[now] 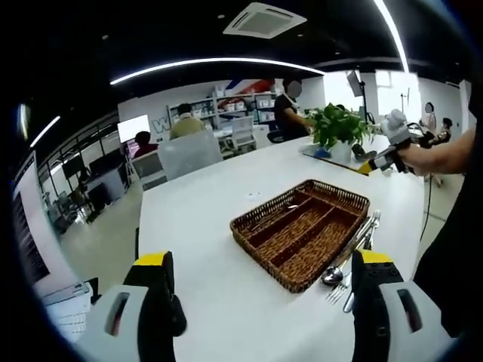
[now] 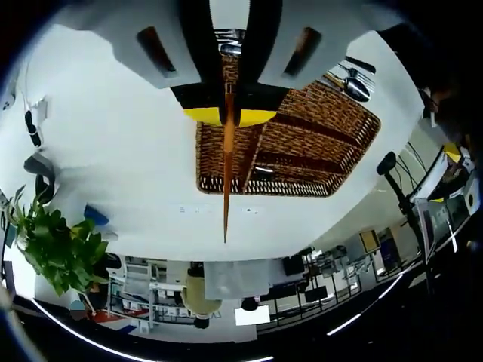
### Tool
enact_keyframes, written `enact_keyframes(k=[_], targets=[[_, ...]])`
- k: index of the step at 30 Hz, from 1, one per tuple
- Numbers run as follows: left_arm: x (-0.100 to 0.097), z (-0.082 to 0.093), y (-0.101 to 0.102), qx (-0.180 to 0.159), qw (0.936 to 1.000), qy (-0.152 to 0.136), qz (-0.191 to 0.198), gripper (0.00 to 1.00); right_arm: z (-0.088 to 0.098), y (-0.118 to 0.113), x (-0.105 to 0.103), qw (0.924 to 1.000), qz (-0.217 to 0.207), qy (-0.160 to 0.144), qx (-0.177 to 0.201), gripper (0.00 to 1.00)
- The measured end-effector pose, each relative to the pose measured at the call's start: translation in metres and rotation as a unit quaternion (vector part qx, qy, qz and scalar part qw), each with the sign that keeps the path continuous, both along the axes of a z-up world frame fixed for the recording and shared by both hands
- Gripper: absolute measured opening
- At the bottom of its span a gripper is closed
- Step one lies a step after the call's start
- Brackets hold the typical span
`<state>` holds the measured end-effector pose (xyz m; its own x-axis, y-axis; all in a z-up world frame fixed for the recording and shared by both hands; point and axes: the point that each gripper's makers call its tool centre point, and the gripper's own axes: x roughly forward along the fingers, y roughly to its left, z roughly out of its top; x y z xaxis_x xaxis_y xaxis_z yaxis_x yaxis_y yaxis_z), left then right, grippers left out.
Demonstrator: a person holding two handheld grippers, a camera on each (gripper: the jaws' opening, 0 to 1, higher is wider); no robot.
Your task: Arrange the knives, forks, and spoons in their matching storage slots by inserting each utensil handle-first until every utensil is classified and aligned in the correct compartment
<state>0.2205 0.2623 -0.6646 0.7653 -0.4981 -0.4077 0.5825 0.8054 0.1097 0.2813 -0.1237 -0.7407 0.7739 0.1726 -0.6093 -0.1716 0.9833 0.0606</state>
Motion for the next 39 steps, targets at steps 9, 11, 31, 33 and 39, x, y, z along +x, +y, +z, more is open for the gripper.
enact_keyframes(k=[9,11,31,33,39], targets=[[-0.003,0.000,0.012,-0.002,0.9999,0.002,0.014,1.00,-0.032,0.012,-0.001,0.9995,0.000,0.032,0.008,0.03],[-0.002,0.002,0.014,-0.002,0.9999,-0.001,0.016,1.00,-0.037,0.014,-0.002,0.9994,0.000,0.035,0.007,0.03],[-0.001,0.001,0.027,-0.003,0.9994,-0.003,0.035,1.00,-0.090,0.018,-0.009,0.9926,0.001,0.121,0.002,0.03],[-0.001,0.001,0.027,-0.004,0.9994,-0.002,0.035,1.00,-0.090,0.019,-0.007,0.9927,0.002,0.121,-0.001,0.03],[-0.003,0.000,0.028,-0.003,0.9993,-0.001,0.038,1.00,-0.095,0.025,-0.005,0.9914,0.006,0.131,0.000,0.03]])
